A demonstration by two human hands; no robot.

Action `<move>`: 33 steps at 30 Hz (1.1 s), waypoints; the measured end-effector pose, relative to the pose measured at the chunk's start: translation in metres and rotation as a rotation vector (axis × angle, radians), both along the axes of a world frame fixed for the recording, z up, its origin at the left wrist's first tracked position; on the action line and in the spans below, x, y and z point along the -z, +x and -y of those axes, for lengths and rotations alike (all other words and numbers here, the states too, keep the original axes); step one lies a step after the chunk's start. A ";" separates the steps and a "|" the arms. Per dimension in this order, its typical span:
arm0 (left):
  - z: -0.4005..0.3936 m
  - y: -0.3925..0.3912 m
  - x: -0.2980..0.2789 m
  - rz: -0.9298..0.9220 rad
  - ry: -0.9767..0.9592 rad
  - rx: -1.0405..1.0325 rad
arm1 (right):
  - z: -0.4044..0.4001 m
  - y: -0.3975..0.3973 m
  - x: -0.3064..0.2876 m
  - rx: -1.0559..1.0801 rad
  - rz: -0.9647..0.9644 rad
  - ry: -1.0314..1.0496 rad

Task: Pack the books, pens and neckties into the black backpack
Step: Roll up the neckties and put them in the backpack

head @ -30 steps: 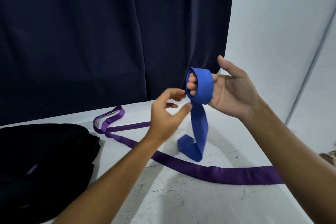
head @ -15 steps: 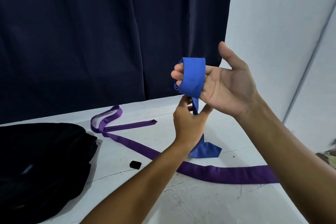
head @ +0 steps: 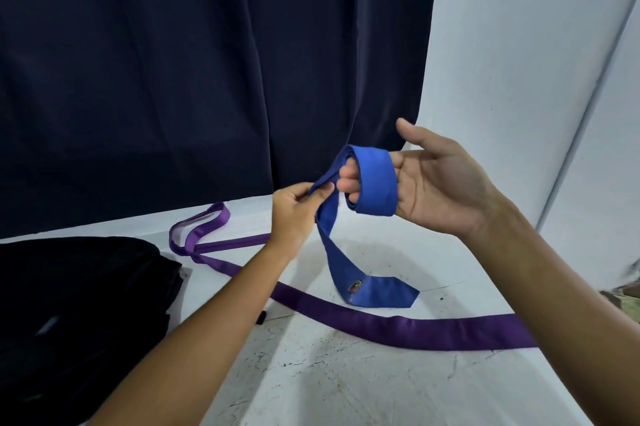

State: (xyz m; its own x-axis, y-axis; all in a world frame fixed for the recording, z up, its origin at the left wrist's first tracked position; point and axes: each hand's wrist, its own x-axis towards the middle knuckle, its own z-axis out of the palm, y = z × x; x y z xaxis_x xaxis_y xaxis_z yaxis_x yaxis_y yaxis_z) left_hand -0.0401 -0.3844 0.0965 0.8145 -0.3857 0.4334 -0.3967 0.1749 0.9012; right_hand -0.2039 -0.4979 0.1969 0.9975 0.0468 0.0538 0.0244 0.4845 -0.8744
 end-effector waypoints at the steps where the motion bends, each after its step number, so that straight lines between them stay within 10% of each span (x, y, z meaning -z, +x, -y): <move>1: -0.004 0.008 -0.001 0.030 0.015 0.007 | 0.000 0.000 0.002 -0.018 -0.015 -0.010; 10: -0.022 -0.006 0.041 -0.201 0.298 0.278 | -0.003 0.016 0.007 0.227 0.097 0.043; 19: -0.051 -0.056 0.005 -0.533 0.050 0.511 | 0.024 0.042 0.047 0.613 0.065 -0.153; 28: -0.072 -0.051 -0.054 -0.730 -0.137 0.473 | 0.027 0.043 0.085 0.349 -0.054 -0.767; 33: -0.079 -0.044 -0.057 -0.833 -0.396 0.566 | 0.026 0.040 0.097 0.059 -0.123 -0.618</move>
State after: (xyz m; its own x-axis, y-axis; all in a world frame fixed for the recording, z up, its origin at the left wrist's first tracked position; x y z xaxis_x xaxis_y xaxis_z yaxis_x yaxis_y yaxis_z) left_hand -0.0844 -0.3058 0.1536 0.6584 -0.7526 0.0028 0.5440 0.4785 0.6893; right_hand -0.1634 -0.5235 0.1002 0.9965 -0.0221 -0.0807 -0.0826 -0.1097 -0.9905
